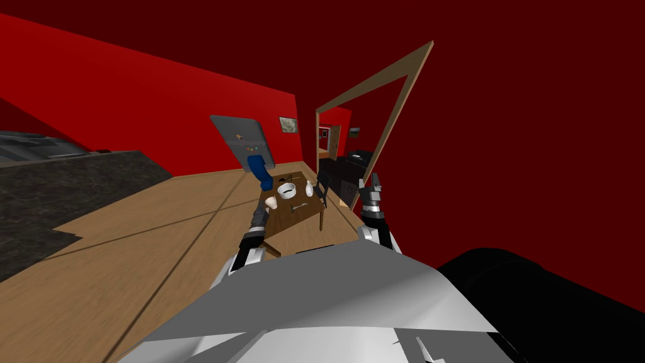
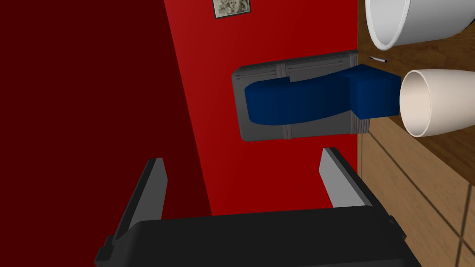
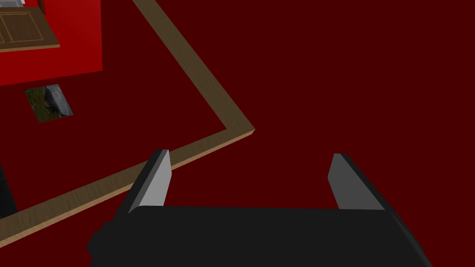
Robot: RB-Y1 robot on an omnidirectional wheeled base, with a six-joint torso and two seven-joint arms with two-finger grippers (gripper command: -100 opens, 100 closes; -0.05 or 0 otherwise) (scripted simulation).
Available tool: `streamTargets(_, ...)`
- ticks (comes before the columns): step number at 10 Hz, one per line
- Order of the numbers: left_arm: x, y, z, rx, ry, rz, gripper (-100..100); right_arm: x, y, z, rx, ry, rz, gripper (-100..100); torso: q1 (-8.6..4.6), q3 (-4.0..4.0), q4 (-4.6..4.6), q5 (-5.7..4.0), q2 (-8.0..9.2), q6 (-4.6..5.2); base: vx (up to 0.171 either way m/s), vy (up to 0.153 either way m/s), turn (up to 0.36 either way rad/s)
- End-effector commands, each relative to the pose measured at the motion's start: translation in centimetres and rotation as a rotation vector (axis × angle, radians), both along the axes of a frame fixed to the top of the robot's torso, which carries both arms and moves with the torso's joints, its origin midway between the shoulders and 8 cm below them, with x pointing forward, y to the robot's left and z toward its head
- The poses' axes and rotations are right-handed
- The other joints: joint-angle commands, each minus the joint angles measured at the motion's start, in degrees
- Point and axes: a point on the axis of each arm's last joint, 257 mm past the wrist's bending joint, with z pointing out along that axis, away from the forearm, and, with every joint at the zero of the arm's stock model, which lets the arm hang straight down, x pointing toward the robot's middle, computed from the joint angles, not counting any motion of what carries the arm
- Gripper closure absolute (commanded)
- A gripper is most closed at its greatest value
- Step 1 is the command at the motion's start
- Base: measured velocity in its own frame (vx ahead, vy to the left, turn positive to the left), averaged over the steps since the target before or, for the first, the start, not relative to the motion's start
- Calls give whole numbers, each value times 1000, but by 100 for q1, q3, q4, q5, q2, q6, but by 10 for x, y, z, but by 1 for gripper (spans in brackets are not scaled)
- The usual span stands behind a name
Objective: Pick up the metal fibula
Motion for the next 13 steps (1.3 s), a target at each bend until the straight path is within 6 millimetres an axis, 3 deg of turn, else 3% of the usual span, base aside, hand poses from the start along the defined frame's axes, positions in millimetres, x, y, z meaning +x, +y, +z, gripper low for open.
streamTargets(1, 0, 4, -13, -4, 23, 6, -100, 0, 0, 0, 0, 0, 0, 0, 0, 0, 0, 0, 0, 0, 0, 0, 0)
streamTargets(8, 14, 14, -83, -58, 175, 35, -100, 0, 0, 0, 0, 0, 0, 0, -7, -3, -1, -2, -4, -1, 13, -17, -2)
streamTargets(13, 21, 12, -123, -109, 265, 46, -100, 0, 0, 0, 0, 0, 0, 0, -7, -4, -1, -2, -6, -1, 20, -28, -4)
